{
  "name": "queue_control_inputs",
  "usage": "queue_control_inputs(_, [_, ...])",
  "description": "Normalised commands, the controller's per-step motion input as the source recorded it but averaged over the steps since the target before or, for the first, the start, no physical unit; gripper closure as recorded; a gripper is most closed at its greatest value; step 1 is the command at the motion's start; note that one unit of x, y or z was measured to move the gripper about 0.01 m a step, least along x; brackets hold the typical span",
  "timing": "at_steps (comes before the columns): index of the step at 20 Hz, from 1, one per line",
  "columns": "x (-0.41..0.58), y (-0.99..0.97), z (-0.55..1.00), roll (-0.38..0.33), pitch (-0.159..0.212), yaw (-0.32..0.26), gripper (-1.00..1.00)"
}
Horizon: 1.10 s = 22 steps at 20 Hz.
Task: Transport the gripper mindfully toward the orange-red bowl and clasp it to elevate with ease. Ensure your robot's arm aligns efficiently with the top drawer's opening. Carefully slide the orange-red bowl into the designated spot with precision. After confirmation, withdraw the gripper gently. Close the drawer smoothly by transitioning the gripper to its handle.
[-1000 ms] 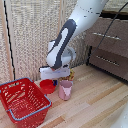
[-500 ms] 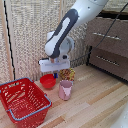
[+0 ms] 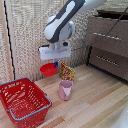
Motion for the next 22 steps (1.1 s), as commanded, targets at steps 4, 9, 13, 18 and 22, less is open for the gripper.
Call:
queue_control_inputs(4, [0.226, -0.09, 0.83, -0.032, 0.142, -0.034, 1.00])
queue_control_inputs(9, [0.216, -0.13, 0.92, -0.048, 0.095, -0.070, 1.00])
queue_control_inputs(13, [0.179, -0.16, 0.96, -0.069, 0.009, -0.067, 1.00])
queue_control_inputs(18, [0.165, -0.19, 0.87, -0.067, 0.000, -0.093, 1.00])
queue_control_inputs(22, [0.079, -0.24, 0.93, -0.077, -0.018, -0.087, 1.00])
